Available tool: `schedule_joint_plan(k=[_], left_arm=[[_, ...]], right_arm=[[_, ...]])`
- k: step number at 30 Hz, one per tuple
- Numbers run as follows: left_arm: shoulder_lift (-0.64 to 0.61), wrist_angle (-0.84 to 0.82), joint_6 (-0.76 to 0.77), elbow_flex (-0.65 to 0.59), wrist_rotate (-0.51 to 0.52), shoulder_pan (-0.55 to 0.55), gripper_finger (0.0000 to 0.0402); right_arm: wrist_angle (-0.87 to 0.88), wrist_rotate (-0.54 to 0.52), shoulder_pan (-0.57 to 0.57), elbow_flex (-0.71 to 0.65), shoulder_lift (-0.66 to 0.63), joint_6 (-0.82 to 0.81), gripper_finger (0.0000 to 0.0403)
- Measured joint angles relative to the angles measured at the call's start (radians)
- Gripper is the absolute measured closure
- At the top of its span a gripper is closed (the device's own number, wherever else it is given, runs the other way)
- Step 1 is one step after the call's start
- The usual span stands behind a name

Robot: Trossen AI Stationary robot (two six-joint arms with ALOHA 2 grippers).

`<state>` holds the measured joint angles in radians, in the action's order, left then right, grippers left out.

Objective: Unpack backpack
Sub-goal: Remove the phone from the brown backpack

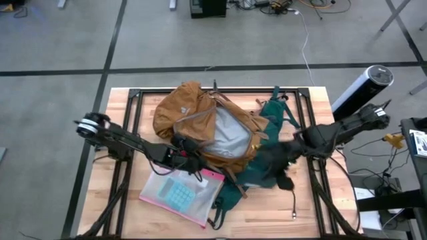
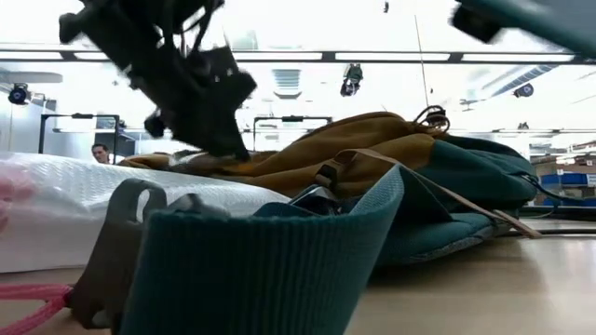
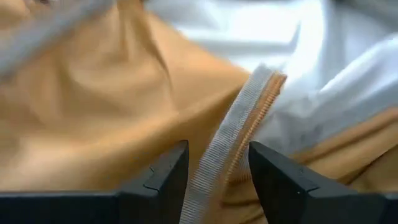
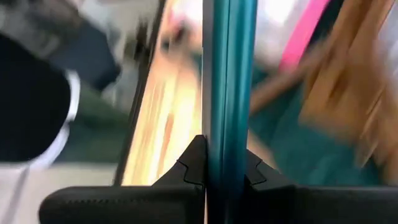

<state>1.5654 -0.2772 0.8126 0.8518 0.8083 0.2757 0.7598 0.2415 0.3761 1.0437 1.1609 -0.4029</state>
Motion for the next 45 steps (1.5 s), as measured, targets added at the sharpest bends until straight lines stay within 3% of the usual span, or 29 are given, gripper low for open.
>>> schedule_joint_plan(k=[5,12,21,26,29,32,38,40,45], left_arm=[[-0.103,0.016,-0.112,-0.002,0.016,-0.002,0.0244],[-0.192,-0.073,-0.176,-0.002,-0.027,-0.002,0.0245],[-0.327,-0.523,0.402,0.031,-0.151,-0.002,0.0245],[-0.364,-0.643,0.584,0.015,-0.330,-0.003,0.0245],[-0.361,-0.633,0.645,-0.014,-0.414,-0.003,0.0245],[-0.356,-0.532,0.610,-0.051,-0.447,-0.002,0.0245],[-0.355,-0.235,0.314,-0.144,-0.435,-0.002,0.0245],[-0.355,-0.240,0.267,-0.162,-0.432,-0.003,0.0245],[-0.352,-0.243,0.042,-0.172,-0.432,0.006,0.0245]], right_arm=[[0.140,-0.008,0.151,-0.035,0.043,-0.196,0.0394],[0.139,-0.060,0.269,-0.116,0.138,-0.334,0.0392],[0.115,-0.066,0.296,-0.157,0.275,-0.343,0.0394],[0.117,-0.100,0.297,-0.147,0.257,-0.333,0.0394],[0.126,-0.155,0.295,-0.122,0.230,-0.320,0.0394],[0.113,-0.205,0.293,-0.055,0.183,-0.294,0.0394],[0.090,-0.399,0.260,0.073,0.133,-0.146,0.0394],[0.092,-0.454,0.241,0.109,0.133,-0.094,0.0394],[0.083,-0.453,0.174,0.149,0.141,0.004,0.0394]])
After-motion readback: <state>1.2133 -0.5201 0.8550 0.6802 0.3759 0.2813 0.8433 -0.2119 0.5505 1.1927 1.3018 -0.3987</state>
